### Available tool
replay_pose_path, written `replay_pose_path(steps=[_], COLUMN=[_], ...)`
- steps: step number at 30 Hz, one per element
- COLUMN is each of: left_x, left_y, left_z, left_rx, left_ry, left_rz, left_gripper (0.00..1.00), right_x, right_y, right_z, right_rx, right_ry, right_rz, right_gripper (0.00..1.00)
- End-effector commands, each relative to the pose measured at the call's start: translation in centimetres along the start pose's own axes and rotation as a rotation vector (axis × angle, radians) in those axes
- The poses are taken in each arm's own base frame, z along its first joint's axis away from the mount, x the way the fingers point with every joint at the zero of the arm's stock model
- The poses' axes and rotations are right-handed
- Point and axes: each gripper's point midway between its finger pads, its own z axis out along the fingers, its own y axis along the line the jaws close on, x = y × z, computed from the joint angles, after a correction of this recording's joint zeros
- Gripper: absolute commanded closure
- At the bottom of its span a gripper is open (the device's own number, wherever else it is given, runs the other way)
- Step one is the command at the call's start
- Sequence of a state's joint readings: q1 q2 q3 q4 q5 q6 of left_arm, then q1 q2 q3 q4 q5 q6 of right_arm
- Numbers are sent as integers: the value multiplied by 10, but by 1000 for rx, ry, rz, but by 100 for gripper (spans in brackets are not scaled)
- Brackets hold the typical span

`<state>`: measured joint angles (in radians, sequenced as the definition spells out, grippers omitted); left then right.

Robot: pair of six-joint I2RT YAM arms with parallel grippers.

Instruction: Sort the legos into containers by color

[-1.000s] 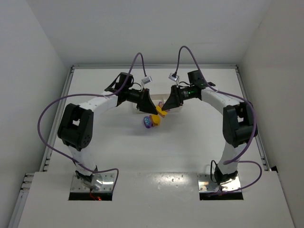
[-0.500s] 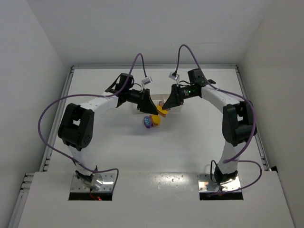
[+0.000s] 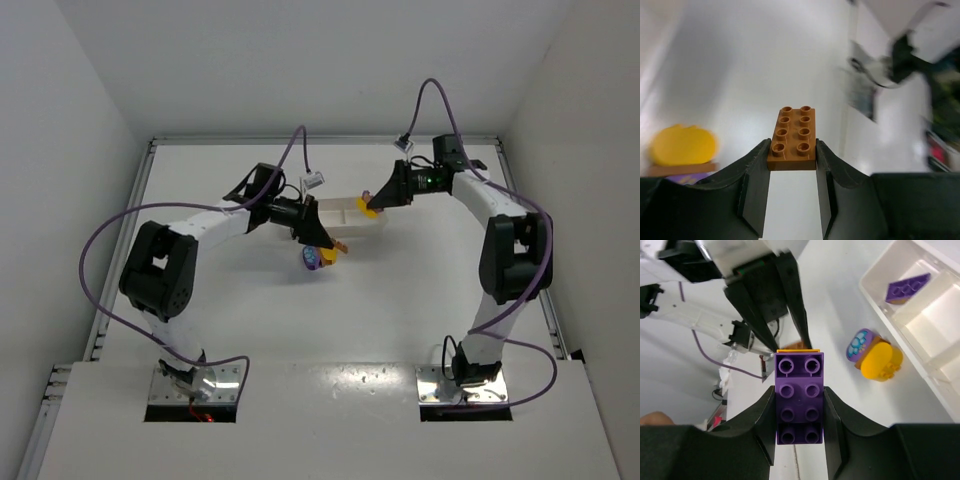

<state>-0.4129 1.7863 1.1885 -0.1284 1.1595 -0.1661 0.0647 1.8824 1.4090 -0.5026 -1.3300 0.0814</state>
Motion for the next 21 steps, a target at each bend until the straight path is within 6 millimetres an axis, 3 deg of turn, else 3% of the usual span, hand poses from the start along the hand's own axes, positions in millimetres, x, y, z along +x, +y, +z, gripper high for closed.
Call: replay_pose_path(steps=[1, 7, 9, 16, 20, 21], left_x=[-48, -82, -73, -65, -71, -62], left_y=[29, 59, 79, 109, 130, 138], left_z=[-25, -35, -32, -19, -24, -24], left_rx=[-394, -674, -747, -862, -954, -969], left_ry=[-114, -160, -106, -51, -46, -21], left_rz=[196, 214, 184, 178, 168, 151], left_gripper=[100, 100, 100, 100, 100, 99], right_x=[-7, -13, -12, -13, -12, -11], right_y=[2, -14, -14, -15, -13, -16], right_z=[-14, -31, -31, -38, -38, -37], right_rx=[59, 158, 167, 178, 169, 169], right_ry=[-33, -88, -91, -106, -105, -103], right_rz=[-76, -54, -52, -39, -39, -30], right_gripper=[100, 100, 100, 100, 100, 100])
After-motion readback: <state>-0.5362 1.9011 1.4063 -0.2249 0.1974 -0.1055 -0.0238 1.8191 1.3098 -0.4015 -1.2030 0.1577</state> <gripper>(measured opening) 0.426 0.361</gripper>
